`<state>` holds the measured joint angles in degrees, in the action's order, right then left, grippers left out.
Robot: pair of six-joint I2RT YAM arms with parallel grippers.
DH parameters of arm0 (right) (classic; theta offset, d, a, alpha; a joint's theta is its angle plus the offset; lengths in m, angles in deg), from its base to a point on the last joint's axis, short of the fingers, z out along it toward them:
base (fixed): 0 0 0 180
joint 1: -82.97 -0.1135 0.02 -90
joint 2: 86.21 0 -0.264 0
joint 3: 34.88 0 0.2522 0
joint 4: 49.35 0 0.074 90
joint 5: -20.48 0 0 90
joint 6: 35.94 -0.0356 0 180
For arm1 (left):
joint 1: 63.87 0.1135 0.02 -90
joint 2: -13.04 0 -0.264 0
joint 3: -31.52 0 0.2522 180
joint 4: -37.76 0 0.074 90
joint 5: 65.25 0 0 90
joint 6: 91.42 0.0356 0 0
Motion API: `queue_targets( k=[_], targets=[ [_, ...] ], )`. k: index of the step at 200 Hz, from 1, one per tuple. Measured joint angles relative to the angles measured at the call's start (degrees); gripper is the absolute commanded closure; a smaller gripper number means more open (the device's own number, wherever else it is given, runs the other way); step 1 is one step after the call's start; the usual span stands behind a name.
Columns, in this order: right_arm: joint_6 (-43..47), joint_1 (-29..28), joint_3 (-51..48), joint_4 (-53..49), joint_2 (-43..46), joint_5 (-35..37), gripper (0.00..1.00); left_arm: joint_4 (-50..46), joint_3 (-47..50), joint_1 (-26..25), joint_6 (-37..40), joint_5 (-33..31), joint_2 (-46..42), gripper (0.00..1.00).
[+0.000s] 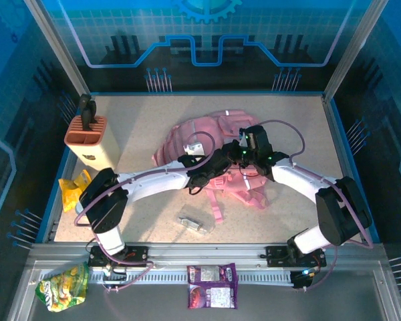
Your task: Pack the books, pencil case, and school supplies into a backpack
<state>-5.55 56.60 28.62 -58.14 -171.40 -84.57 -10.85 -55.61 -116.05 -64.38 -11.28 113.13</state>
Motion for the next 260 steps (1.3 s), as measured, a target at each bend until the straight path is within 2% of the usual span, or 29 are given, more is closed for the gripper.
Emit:
queue_targets(
  k=[15, 71, 111, 135, 167, 211, 260],
  targets=[
    [0.02, -0.13, -0.22, 0.35, 0.00, 0.00, 1.00, -0.46, 0.00, 0.02, -0.13, -0.20, 0.00, 0.01],
    [0.02, -0.37, -0.26, 0.79, 0.00, -0.24, 1.00, -1.40, 3.17, 0.57, -0.37, -2.05, -3.34, 0.25],
    [0.00, -0.52, -0.26, 1.60, 0.00, -0.42, 1.00, -1.79, 2.75, 1.14, 4.48, -2.75, -4.55, 0.38],
    [-0.20, -0.55, -0.24, 2.10, 0.00, -0.37, 1.00, -2.25, 1.20, 1.57, 7.43, -2.47, -4.04, 0.41],
    [-0.22, -0.55, -0.26, 2.34, 0.00, 0.00, 1.00, -3.19, -1.33, 1.88, 9.84, -1.38, -2.25, 0.48],
    [-0.17, -0.59, -0.26, 2.14, -0.09, -0.15, 1.00, -1.95, -1.57, 1.99, 11.98, 0.66, -1.18, 0.69],
    [0.24, -0.39, -0.24, 1.95, -0.46, -0.35, 1.00, 1.51, 0.11, 3.82, 15.08, 6.12, -1.84, 0.88]
  ],
)
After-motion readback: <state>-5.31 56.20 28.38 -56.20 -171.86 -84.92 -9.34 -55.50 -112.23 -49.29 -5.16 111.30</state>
